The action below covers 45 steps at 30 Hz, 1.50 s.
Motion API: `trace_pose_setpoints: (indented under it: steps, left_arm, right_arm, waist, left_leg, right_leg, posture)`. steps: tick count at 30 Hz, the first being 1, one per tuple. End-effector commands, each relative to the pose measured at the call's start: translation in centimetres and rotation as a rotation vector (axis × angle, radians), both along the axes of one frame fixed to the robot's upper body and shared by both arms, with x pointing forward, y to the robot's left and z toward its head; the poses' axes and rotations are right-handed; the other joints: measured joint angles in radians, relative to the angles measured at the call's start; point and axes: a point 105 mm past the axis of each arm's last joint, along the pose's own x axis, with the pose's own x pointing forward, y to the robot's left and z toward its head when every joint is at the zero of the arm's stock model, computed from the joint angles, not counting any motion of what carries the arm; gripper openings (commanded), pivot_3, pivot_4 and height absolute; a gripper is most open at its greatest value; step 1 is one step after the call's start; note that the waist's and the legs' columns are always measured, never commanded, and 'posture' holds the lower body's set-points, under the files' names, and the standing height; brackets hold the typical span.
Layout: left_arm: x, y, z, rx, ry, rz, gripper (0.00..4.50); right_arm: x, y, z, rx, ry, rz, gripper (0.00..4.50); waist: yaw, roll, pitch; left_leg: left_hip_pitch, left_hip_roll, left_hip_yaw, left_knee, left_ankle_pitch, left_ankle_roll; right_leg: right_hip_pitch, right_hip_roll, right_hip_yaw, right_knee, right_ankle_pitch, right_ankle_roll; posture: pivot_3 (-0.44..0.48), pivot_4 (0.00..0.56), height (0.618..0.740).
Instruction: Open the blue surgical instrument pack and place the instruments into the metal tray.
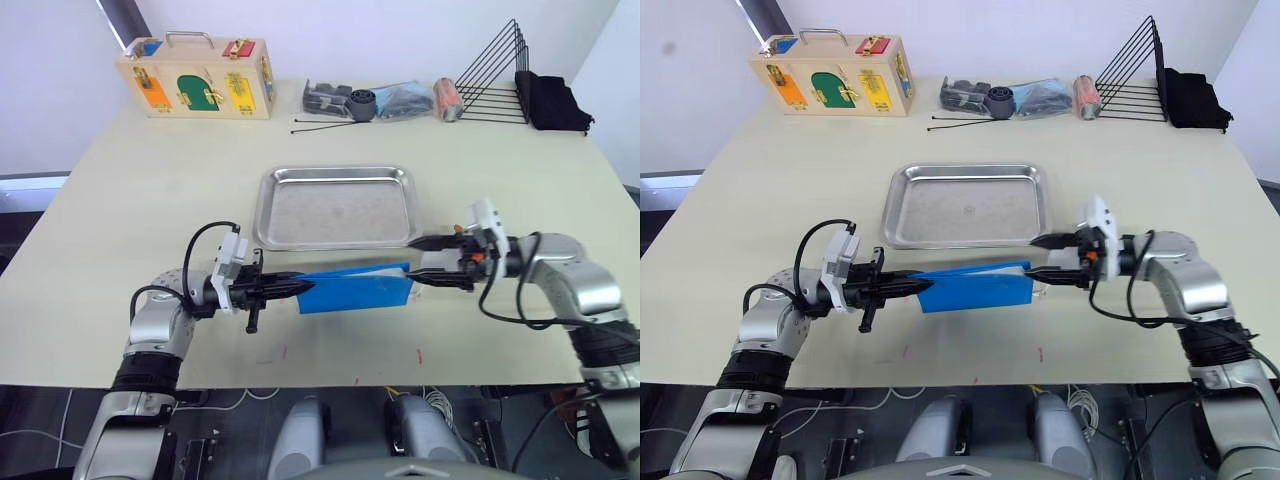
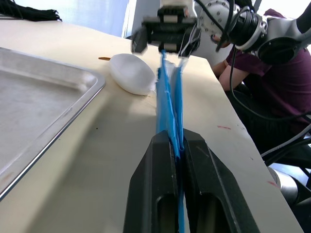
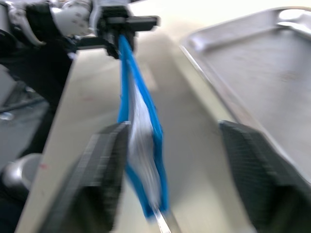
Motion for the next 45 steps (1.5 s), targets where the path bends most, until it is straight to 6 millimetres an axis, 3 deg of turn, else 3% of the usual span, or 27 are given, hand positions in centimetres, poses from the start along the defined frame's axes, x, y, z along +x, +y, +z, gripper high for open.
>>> trace_pose_setpoints:
  steps: [1, 4, 7, 12, 15, 18, 21, 24, 31, 36, 41, 45]
  left_arm:
    - [-0.2, -0.6, 1.2, 0.004, -0.073, -0.053, 0.00]
    - [-0.1, -0.7, 1.3, 0.011, -0.085, -0.058, 0.00]
    - [-0.1, -0.7, 1.3, 0.014, -0.090, -0.061, 0.00]
    - [0.0, -0.8, 1.3, 0.023, -0.098, -0.067, 0.00]
    - [0.0, -0.9, 1.3, 0.028, -0.103, -0.069, 0.00]
    - [0.0, -0.9, 1.4, 0.028, -0.106, -0.066, 0.00]
    - [0.0, -1.0, 1.3, 0.027, -0.105, -0.067, 0.00]
    - [0.0, -1.1, 1.3, 0.026, -0.106, -0.069, 0.00]
    - [0.2, -1.2, 1.2, 0.029, -0.107, -0.074, 0.00]
    - [0.2, -1.2, 1.2, 0.029, -0.101, -0.078, 0.00]
    - [0.4, -1.4, 1.3, 0.031, -0.101, -0.084, 0.00]
    - [0.8, -1.4, 1.6, 0.035, -0.109, -0.083, 0.00]
  right_arm:
    - [0.7, -1.7, 1.3, 0.009, -0.052, -0.061, 4.42]
    - [2.4, -3.7, 0.5, -0.054, -0.067, -0.178, 4.42]
    - [3.7, -5.0, -1.8, -0.155, -0.060, -0.268, 4.42]
    - [3.7, -5.4, -5.0, -0.242, -0.001, -0.292, 4.42]
    - [3.5, -5.3, -5.2, -0.213, 0.022, -0.291, 3.65]
    - [3.0, -5.2, -4.5, -0.162, 0.044, -0.284, 2.41]
    - [2.3, -5.3, -3.9, -0.123, 0.061, -0.279, 0.87]
    - [1.5, -5.7, -2.9, -0.072, 0.066, -0.284, 0.05]
    - [-0.5, -6.7, 3.2, 0.202, 0.063, -0.290, 0.05]
    - [-1.1, -6.0, 7.0, 0.364, 0.068, -0.265, 0.05]
    - [-0.7, -3.6, 9.4, 0.452, 0.039, -0.215, 0.05]
    - [-0.1, 0.4, 10.2, 0.408, -0.028, -0.127, 0.05]
  waist:
    - [-0.004, 0.000, 0.000]
    - [-0.004, 0.000, 0.000]
    - [-0.004, 0.000, 0.000]
    - [-0.005, 0.000, 0.000]
    - [-0.005, 0.000, 0.000]
    - [-0.004, 0.000, 0.000]
    - [-0.003, 0.000, 0.000]
    - [0.000, 0.000, 0.000]
    - [0.000, 0.000, 0.000]
    - [-0.002, 0.000, 0.000]
    - [-0.006, 0.000, 0.001]
    - [-0.006, 0.000, 0.001]
  left_leg:
    - [0.000, 0.000, 0.000, 0.000, 0.000, 0.000]
    - [0.000, 0.000, 0.001, 0.000, 0.000, 0.000]
    - [0.000, 0.000, 0.003, 0.000, 0.000, 0.000]
    - [0.000, 0.000, 0.003, 0.000, 0.000, 0.000]
    - [0.000, 0.000, 0.003, 0.000, 0.000, 0.000]
    - [0.000, 0.000, 0.002, 0.000, 0.000, 0.000]
    - [0.000, 0.000, 0.002, 0.000, 0.000, 0.000]
    - [0.000, 0.000, 0.001, 0.000, 0.000, 0.000]
    - [0.000, 0.000, 0.001, 0.000, 0.000, 0.000]
    - [0.000, 0.000, 0.001, 0.000, 0.000, 0.000]
    - [0.000, 0.000, 0.001, 0.000, 0.000, 0.000]
    - [-0.001, 0.000, 0.001, 0.000, 0.000, 0.000]
  right_leg:
    - [0.000, 0.001, 0.000, 0.000, 0.000, 0.000]
    - [0.000, 0.001, 0.000, 0.000, 0.000, 0.000]
    - [0.000, 0.001, 0.000, 0.000, 0.000, 0.000]
    - [0.000, 0.001, 0.001, 0.000, 0.000, 0.000]
    - [0.000, 0.001, 0.001, 0.000, 0.000, 0.000]
    - [0.000, 0.001, 0.001, 0.000, 0.000, 0.000]
    - [0.000, 0.000, 0.001, 0.000, 0.000, 0.000]
    - [0.000, 0.000, 0.001, 0.000, 0.000, 0.000]
    - [0.000, 0.000, 0.001, 0.000, 0.000, 0.000]
    - [0.000, 0.001, 0.001, 0.000, 0.000, 0.000]
    - [0.000, 0.002, 0.001, 0.000, 0.000, 0.000]
    - [0.000, 0.001, 0.001, 0.000, 0.000, 0.000]
  posture:
    - [0.000, 0.150, 0.740]
    - [0.000, 0.150, 0.740]
    - [0.000, 0.150, 0.740]
    - [0.000, 0.150, 0.740]
    - [0.000, 0.150, 0.740]
    - [0.000, 0.150, 0.740]
    - [0.000, 0.150, 0.740]
    - [0.000, 0.150, 0.740]
    - [0.000, 0.150, 0.740]
    - [0.000, 0.150, 0.740]
    - [0.000, 0.150, 0.740]
    - [0.000, 0.150, 0.740]
